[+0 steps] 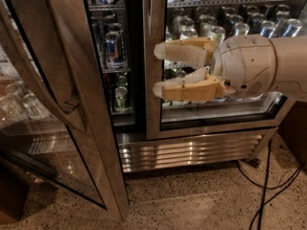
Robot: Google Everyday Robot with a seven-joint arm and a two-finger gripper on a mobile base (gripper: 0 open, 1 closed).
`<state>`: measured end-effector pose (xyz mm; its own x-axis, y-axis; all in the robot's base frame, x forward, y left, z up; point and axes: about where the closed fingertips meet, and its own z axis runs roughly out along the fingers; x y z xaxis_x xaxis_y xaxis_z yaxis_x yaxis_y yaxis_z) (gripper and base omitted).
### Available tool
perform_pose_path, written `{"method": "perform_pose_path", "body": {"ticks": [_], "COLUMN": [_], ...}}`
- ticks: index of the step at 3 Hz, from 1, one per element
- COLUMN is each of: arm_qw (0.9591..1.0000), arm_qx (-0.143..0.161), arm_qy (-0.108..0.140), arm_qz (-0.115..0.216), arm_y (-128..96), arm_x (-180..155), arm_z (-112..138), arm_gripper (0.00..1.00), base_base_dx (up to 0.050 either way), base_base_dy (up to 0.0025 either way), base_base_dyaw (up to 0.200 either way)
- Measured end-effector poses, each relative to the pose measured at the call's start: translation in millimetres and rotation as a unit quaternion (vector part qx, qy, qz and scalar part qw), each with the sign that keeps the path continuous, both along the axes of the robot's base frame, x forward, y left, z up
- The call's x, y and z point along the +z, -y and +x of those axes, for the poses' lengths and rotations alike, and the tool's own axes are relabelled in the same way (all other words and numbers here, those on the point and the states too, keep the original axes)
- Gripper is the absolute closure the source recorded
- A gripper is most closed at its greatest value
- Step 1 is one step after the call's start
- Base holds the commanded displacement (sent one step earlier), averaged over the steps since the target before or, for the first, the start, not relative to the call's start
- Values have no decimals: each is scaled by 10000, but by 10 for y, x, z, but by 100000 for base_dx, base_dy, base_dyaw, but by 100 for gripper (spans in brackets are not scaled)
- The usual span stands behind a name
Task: Open left fridge door
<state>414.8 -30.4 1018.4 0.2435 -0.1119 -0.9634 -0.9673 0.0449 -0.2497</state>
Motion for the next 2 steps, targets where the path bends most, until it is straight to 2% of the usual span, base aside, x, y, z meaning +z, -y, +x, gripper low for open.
{"method": "perform_pose_path", "body": {"ticks": [1,2], "arm_qw": [10000,10000], "arm_qx": [6,6], "arm_qy": [4,4], "arm_qz": [-3,-3], "arm_y": [-7,-8], "arm_x": [4,4], "arm_z": [-3,-4], "arm_gripper": [0,0], "base_base_dx": [0,0], "base_base_dy": [0,0], "base_base_dyaw": [0,0]}}
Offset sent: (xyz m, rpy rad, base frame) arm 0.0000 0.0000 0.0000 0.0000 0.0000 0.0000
